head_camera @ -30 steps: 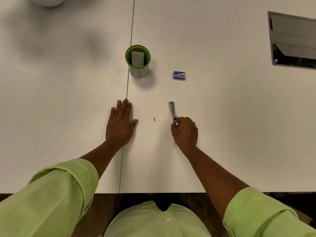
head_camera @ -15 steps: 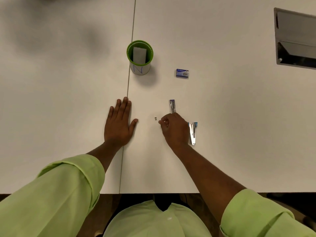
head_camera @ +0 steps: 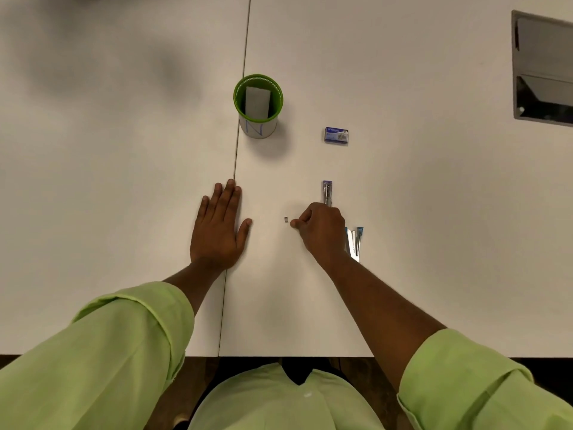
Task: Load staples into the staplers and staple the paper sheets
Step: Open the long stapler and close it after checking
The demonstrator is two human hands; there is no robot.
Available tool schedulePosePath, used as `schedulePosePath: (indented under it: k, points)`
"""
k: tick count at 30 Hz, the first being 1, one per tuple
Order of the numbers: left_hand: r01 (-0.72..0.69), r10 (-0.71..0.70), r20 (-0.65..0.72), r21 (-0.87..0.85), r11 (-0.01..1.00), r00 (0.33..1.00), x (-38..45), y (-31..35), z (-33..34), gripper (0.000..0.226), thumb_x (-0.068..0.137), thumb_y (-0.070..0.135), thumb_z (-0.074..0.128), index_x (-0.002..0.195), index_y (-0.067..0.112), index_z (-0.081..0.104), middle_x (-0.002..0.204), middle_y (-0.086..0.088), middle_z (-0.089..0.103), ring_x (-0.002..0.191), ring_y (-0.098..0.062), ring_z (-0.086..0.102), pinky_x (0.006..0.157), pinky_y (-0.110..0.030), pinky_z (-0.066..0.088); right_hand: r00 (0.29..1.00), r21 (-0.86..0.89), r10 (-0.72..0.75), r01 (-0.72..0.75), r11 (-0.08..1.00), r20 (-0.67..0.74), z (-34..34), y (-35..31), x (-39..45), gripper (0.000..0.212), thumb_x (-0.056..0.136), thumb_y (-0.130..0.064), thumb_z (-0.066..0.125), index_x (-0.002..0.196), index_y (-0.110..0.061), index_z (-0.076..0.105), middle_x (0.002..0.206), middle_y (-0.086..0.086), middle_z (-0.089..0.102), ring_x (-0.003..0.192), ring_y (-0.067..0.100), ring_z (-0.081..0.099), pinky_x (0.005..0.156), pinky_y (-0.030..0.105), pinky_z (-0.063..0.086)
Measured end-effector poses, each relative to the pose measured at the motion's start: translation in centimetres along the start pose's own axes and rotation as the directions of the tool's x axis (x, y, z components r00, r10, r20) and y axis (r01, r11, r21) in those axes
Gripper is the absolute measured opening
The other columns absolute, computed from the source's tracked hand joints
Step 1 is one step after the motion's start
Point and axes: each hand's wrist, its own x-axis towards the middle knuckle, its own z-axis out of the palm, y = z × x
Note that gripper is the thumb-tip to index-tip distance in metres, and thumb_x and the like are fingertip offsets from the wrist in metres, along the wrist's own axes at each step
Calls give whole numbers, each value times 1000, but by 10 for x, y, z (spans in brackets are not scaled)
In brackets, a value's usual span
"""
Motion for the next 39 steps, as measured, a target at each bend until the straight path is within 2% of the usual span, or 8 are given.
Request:
schedulePosePath:
  k: [5, 9, 16, 22, 25, 29, 33, 39]
  points:
    - [-4, 3, -19, -24, 1000, 1000, 0, -1, 0, 67, 102, 45, 35, 161, 18, 17, 170, 0, 11, 157, -19, 6, 127, -42, 10, 998, 17, -9, 8, 1000, 55, -7, -5, 8, 23, 74, -28, 88, 81, -16, 71, 88, 2, 73, 85, 20, 66, 75, 30, 53]
    - [-7, 6, -28, -34, 999, 1000, 0, -2, 1, 66, 102, 41, 36, 161, 18, 18, 170, 1, 12, 157, -20, 7, 127, -44, 13, 996, 141, -69, 59, 988, 63, -9, 2, 7, 8, 82, -20, 81, 86, -17, 75, 84, -3, 75, 79, 14, 69, 75, 25, 51]
    - [-11, 10, -22, -29, 1000, 1000, 2, -4, 3, 66, 102, 41, 35, 161, 19, 17, 170, 2, 9, 157, -18, 5, 127, -43, 11, 989, 416, -28, -35, 909, 144, -9, -2, 5, 17, 86, 1, 65, 88, -11, 76, 77, 7, 76, 70, 21, 75, 79, 44, 62]
    - [-11, 10, -27, -28, 1000, 1000, 1, -4, 2, 65, 102, 41, 35, 161, 19, 17, 170, 2, 11, 157, -19, 6, 127, -42, 11, 1000, 240, -31, 29, 970, 6, -7, -2, 2, 8, 81, -17, 79, 89, -16, 78, 81, -3, 76, 75, 12, 70, 78, 28, 56]
    - [-10, 9, -25, -34, 999, 1000, 2, -3, 1, 65, 102, 41, 35, 161, 19, 18, 170, 1, 12, 157, -19, 7, 127, -42, 11, 1000, 218, 3, -6, 976, 12, -8, -2, 4, 20, 75, -25, 87, 85, -15, 74, 77, -3, 73, 73, 13, 67, 69, 23, 45]
    - [-5, 4, -23, -34, 999, 1000, 1, -2, 0, 65, 102, 41, 36, 161, 18, 18, 170, 1, 12, 157, -19, 7, 127, -42, 11, 999, 124, 28, -33, 992, 39, -8, -5, 9, 29, 70, -29, 91, 81, -15, 68, 83, 0, 72, 79, 19, 67, 68, 28, 49]
    - [-5, 4, -24, -41, 999, 1000, 2, -1, 1, 65, 102, 41, 35, 161, 18, 18, 170, 1, 12, 157, -19, 7, 127, -42, 11, 997, -179, 15, 0, 984, 82, -16, -12, 22, 50, 68, -47, 89, 92, -11, 65, 98, 6, 71, 93, 24, 67, 76, 30, 53]
    - [-6, 5, -21, -40, 999, 1000, 2, -2, 1, 65, 102, 41, 35, 161, 19, 19, 170, 1, 12, 157, -19, 6, 127, -42, 11, 991, -229, -11, 42, 973, 136, -22, -23, 35, 51, 62, -40, 94, 91, -10, 65, 100, 8, 71, 95, 26, 68, 75, 29, 51]
